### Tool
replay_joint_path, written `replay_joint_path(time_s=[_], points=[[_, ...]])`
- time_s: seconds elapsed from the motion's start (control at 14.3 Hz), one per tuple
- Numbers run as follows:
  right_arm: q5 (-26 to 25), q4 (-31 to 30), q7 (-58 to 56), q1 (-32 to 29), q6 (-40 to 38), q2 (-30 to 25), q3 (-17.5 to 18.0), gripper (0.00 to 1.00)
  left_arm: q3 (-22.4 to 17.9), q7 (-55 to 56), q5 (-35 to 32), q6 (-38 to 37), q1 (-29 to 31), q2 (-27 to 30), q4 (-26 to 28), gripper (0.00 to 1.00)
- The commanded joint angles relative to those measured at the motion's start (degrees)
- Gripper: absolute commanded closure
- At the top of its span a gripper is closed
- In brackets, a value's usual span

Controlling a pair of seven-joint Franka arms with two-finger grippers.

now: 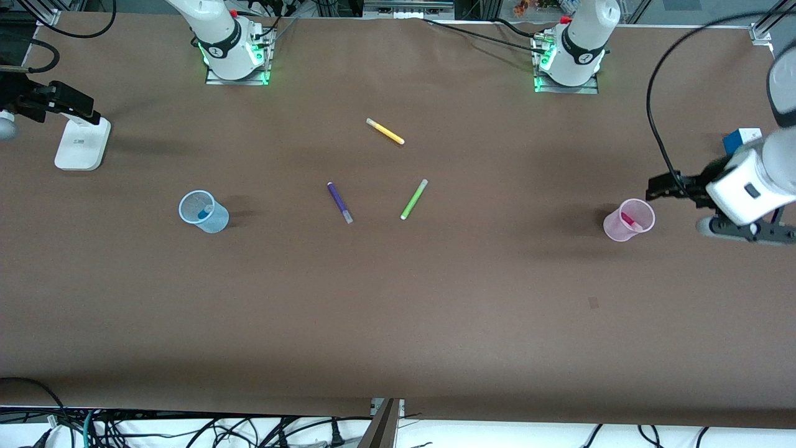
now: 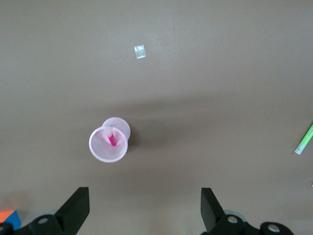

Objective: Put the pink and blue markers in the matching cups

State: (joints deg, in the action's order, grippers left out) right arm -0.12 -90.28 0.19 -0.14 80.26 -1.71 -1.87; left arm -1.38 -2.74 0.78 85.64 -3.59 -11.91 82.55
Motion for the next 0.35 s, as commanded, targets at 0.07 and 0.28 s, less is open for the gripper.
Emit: replay_joint_path(time_s=[0.07,0.28], points=[[-0.6,1.6,-1.0,-0.2,-1.4,0.6,-0.3,0.00,2.8,0.8,-2.1,6.5,6.1,12.9,13.2,0.00],[-0.6,1.6,-1.0,-0.2,-1.2,0.6,-0.3,0.00,2.8,0.9,-2.3,6.3,6.5,13.1,13.2,0.00]])
